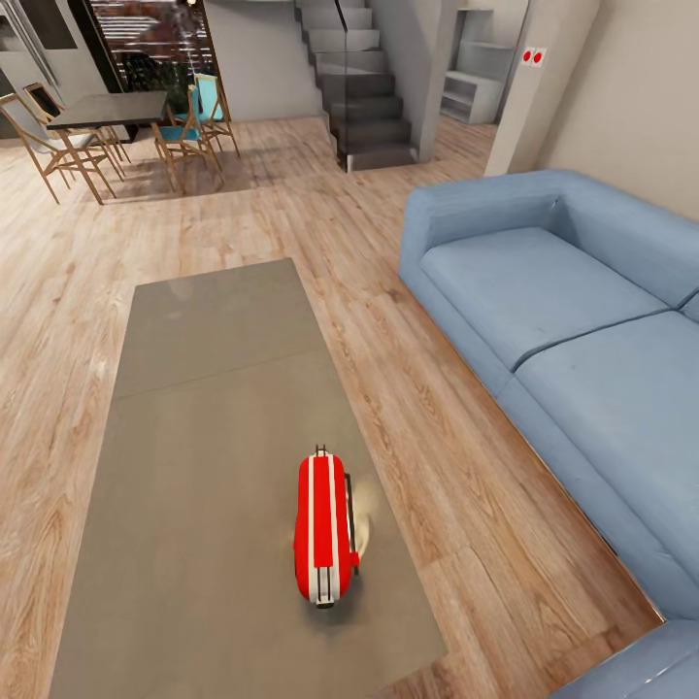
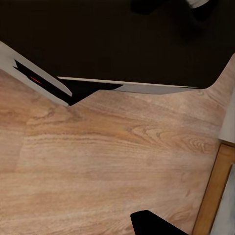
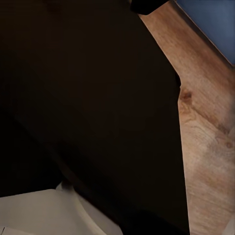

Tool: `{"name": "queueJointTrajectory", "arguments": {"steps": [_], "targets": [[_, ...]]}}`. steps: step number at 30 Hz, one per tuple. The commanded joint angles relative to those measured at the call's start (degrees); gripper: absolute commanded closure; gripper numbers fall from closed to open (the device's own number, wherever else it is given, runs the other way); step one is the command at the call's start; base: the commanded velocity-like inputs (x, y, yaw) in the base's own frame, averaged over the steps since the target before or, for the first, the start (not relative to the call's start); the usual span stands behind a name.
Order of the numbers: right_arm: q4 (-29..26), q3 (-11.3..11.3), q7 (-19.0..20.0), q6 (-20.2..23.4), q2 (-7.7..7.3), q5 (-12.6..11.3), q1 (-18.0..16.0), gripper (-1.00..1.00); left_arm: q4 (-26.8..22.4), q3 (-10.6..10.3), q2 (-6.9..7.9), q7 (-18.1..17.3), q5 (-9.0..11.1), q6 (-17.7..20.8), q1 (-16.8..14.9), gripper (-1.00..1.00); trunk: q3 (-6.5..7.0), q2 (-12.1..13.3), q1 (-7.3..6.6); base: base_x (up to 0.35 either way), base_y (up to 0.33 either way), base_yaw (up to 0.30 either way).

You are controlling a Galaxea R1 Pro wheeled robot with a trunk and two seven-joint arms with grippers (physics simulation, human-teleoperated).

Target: Turn on the radio receiver that's on the table in the living room.

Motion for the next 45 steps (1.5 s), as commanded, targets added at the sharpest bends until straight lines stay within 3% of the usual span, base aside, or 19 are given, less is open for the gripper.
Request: {"name": "queueJointTrajectory", "arguments": {"steps": [1, 22, 29, 34, 45], "targets": [[0.0, 0.0, 0.0, 0.0, -0.02, 0.0, 0.0, -1.00, 0.0, 0.0, 0.01, 0.0, 0.0, 0.0, 0.0, -1.00, 0.00, 0.0, 0.00, 0.000, 0.000, 0.000], [0.0, -0.1, 0.1, 0.0, 0.04, -0.1, 0.0, -1.00, 0.0, 0.0, 0.15, 0.0, 0.1, 0.0, 0.0, -1.00, 0.00, 0.0, 0.00, 0.000, 0.000, 0.000], [0.0, -0.1, 0.1, 0.0, 0.07, -0.1, 0.0, -1.00, 0.0, 0.0, -0.02, 0.1, 0.2, 0.1, 0.0, -1.00, 1.26, 2.8, -1.54, 0.000, 0.000, 0.000], [0.0, -0.1, 0.1, 0.1, -0.03, -0.1, 0.0, -1.00, 0.0, 0.1, -0.03, 0.1, 0.2, 0.1, 0.0, -1.00, 1.26, 2.8, -1.54, 0.000, 0.000, 0.000], [0.1, -0.1, 0.1, 0.3, 0.00, -0.1, 0.0, -1.00, 0.1, 0.2, -0.17, 0.2, 0.3, 0.1, 0.0, -1.00, -0.72, -1.6, 0.88, 0.000, 0.000, 0.000]]}}
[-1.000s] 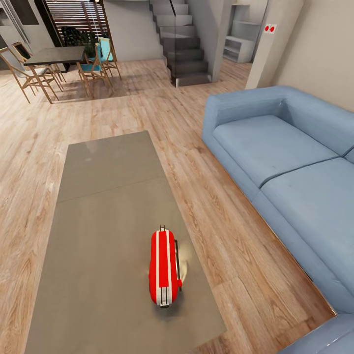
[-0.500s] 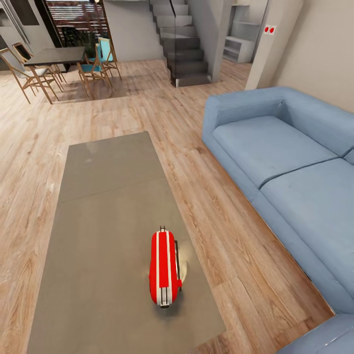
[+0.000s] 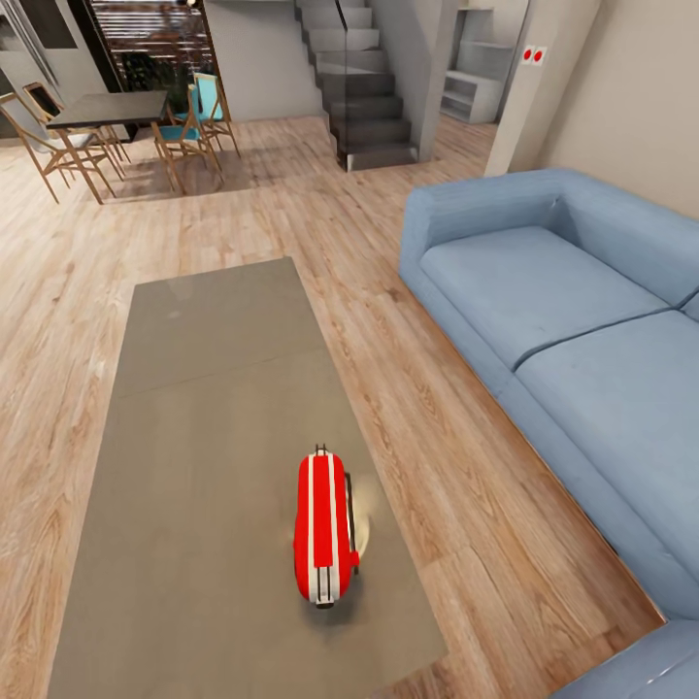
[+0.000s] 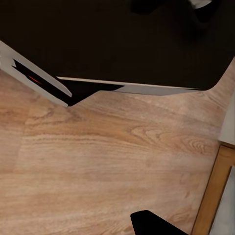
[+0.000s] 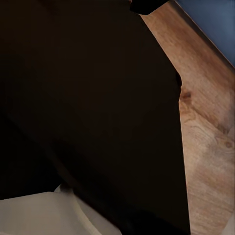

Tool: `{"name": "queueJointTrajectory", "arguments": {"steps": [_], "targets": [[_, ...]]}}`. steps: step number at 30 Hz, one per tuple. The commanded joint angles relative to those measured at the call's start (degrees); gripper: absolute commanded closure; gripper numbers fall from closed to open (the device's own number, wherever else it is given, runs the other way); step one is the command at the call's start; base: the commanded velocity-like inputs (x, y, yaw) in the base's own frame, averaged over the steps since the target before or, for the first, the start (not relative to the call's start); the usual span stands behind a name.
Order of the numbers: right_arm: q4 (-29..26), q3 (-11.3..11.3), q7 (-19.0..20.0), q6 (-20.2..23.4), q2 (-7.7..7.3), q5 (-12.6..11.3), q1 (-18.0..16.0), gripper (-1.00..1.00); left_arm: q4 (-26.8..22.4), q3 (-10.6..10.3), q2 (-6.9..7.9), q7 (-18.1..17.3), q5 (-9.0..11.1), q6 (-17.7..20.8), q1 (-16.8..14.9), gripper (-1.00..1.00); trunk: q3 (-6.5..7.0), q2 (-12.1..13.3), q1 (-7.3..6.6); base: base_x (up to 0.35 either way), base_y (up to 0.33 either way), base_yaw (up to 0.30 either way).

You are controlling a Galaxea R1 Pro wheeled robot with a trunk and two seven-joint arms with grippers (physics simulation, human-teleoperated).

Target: Turn on the radio receiver that's on the table in the living room.

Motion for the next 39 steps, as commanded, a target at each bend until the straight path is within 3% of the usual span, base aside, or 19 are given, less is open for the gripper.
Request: {"name": "queueJointTrajectory", "arguments": {"steps": [1, 18, 27, 39], "targets": [[0.0, 0.0, 0.0, 0.0, 0.02, 0.0, 0.0, -1.00, 0.0, 0.0, 0.01, 0.0, 0.0, 0.0, 0.0, -1.00, -0.19, -0.4, 0.23, 0.000, 0.000, 0.000], [0.0, 0.0, 0.0, 0.0, 0.24, 0.0, 0.0, -1.00, 0.0, 0.0, 0.00, 0.0, 0.0, 0.0, 0.0, -1.00, -3.24, -7.2, 3.96, 0.000, 0.000, 0.000], [0.1, 0.0, 0.0, 0.0, 0.23, 0.0, 0.0, -1.00, 0.0, -0.1, 0.04, -0.5, -0.2, -0.1, 0.0, -1.00, -3.24, -7.2, 3.96, 0.000, 0.000, 0.000], [0.6, 0.0, 0.0, 0.0, 0.25, 0.0, 0.0, -1.00, 0.0, -0.2, -0.04, -0.6, -0.3, -0.2, 0.0, -1.00, -1.08, -2.4, 1.32, 0.000, 0.000, 0.000]]}}
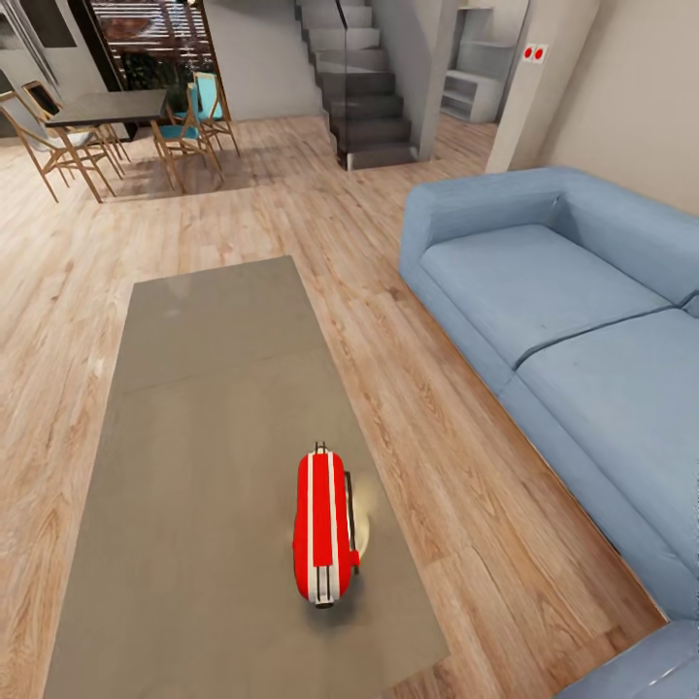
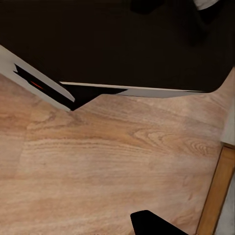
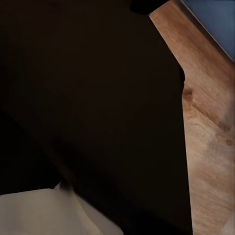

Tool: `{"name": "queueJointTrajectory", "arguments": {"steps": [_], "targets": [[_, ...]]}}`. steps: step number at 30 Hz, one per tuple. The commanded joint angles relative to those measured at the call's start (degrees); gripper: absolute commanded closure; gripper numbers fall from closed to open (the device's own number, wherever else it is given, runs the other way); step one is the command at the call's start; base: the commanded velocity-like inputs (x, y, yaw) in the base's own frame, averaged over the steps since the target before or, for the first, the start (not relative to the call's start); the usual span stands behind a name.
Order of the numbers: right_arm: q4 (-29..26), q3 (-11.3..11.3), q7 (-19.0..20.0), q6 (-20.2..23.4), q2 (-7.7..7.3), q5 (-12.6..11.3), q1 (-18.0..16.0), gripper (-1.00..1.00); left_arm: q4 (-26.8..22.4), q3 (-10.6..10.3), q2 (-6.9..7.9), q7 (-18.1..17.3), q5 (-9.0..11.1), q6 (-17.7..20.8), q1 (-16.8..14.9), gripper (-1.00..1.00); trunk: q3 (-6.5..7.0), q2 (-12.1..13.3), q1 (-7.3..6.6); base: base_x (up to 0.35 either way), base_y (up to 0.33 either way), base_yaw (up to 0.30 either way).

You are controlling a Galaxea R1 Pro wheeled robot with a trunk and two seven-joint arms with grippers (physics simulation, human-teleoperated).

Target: Turn on the radio receiver that's on the table in the living room.

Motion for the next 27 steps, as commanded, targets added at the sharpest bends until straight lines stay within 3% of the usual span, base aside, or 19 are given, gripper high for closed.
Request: {"name": "queueJointTrajectory", "arguments": {"steps": [1, 24, 27], "targets": [[0.0, 0.0, 0.0, 0.0, 0.00, 0.0, 0.0, -1.00, 0.0, 0.0, 0.00, 0.0, 0.0, 0.0, 0.0, -1.00, 0.19, 0.4, -0.23, 0.000, 0.000, 0.000], [-0.2, 0.0, 0.1, -0.3, -0.17, 0.0, 0.0, -1.00, 0.0, 0.0, 0.08, 0.1, 0.0, 0.0, 0.0, -1.00, 4.32, 9.6, -5.28, 0.000, 0.000, 0.000], [-0.1, 0.0, 1.6, -0.4, -0.27, -0.2, 0.0, -1.00, 0.0, 0.0, 0.07, 0.1, 0.0, 0.0, 0.0, -1.00, 4.85, 10.8, -5.94, 0.000, 0.000, 0.000]]}}
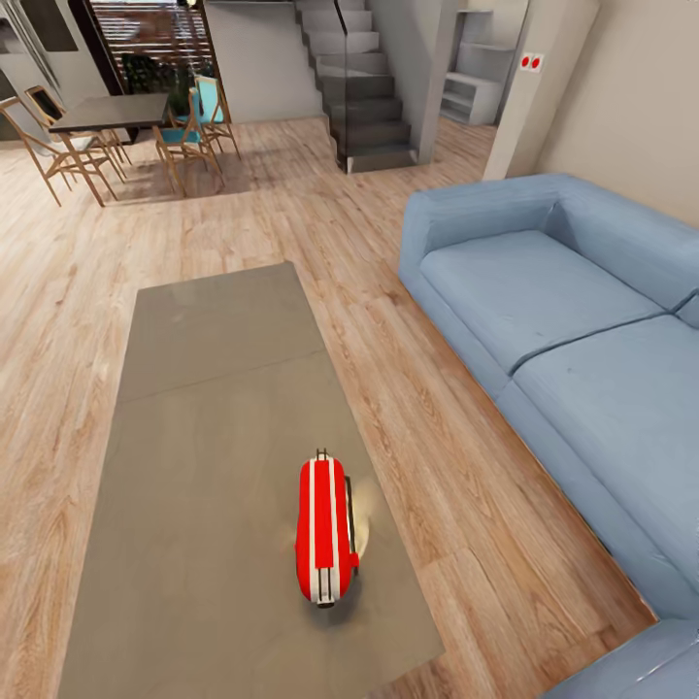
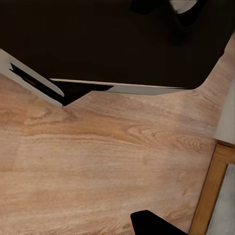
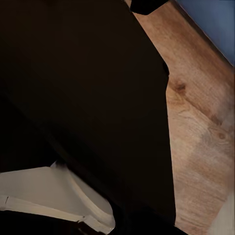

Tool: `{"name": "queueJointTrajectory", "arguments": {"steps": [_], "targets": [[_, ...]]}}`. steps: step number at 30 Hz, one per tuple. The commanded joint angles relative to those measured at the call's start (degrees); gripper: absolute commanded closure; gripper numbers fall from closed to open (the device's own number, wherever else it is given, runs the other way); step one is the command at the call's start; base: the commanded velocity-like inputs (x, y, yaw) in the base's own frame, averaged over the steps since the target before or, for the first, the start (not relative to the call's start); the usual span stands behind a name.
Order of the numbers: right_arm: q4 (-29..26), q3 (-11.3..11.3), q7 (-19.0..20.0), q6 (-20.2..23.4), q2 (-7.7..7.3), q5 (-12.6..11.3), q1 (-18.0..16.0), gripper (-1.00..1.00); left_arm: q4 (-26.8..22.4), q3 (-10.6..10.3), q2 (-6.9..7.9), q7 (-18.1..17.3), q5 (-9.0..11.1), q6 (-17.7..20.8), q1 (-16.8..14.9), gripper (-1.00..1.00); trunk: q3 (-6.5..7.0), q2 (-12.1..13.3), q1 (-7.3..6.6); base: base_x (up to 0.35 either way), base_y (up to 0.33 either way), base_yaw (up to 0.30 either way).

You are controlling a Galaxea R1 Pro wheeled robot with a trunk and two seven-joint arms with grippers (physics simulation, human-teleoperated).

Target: Turn on the radio receiver that's on the table in the living room.

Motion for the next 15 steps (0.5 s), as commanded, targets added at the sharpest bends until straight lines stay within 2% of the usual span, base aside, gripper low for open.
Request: {"name": "queueJointTrajectory", "arguments": {"steps": [1, 4, 6, 7, 9, 10, 12, 13, 15], "targets": [[0.0, 0.0, 1.4, 0.0, 0.02, -0.1, 0.0, -1.00, 0.0, 0.0, -0.03, 0.0, 0.0, 0.0, 0.0, -1.00, 0.19, 0.4, -0.23, 0.000, 0.000, 0.000], [-0.2, -0.4, 5.5, -0.1, 0.05, -0.3, 0.0, -1.00, 0.0, 0.0, -0.08, 0.0, 0.0, 0.0, 0.0, -1.00, 0.72, 1.6, -0.89, 0.000, 0.000, 0.000], [-0.3, -1.5, 10.8, -0.1, -0.05, -0.4, 0.0, -1.00, 0.0, 0.0, -0.13, 0.0, -0.1, 0.0, 0.0, -1.00, 1.08, 2.4, -1.32, 0.000, 0.000, 0.000], [-0.4, -2.0, 12.2, -0.1, -0.11, -0.5, 0.0, -1.00, 0.0, 0.0, -0.13, 0.0, -0.1, 0.0, 0.0, -1.00, 1.26, 2.8, -1.54, 0.000, 0.000, 0.000], [-0.5, -4.1, 16.0, -0.1, -0.28, -0.5, 0.0, -1.00, 0.0, 0.0, -0.15, 0.0, -0.1, 0.0, 0.0, -1.00, 1.62, 3.6, -1.98, 0.000, 0.000, 0.000], [-0.7, -5.8, 18.4, -0.1, -0.45, -0.5, 0.0, -1.00, 0.0, 0.0, -0.15, 0.0, -0.1, 0.0, 0.0, -1.00, 1.80, 4.0, -2.20, 0.000, 0.000, 0.000], [-0.9, -8.6, 22.3, -0.2, -1.10, -0.5, 0.0, -1.00, 0.0, 0.0, -0.15, 0.0, -0.1, 0.0, 0.0, -1.00, 2.16, 4.8, -2.64, 0.000, 0.000, 0.000], [-1.1, -10.3, 25.4, -0.5, -1.74, -0.5, 0.0, -1.00, 0.0, 0.0, -0.16, 0.0, -0.1, -0.1, 0.0, -1.00, 2.34, 5.2, -2.86, 0.000, 0.000, 0.000], [-1.5, -12.0, 29.3, -0.9, -2.51, -0.5, 0.0, -1.00, 0.0, 0.0, -0.16, 0.0, -0.1, -0.1, 0.0, -1.00, 2.70, 6.0, -3.30, 0.000, 0.000, 0.000]]}}
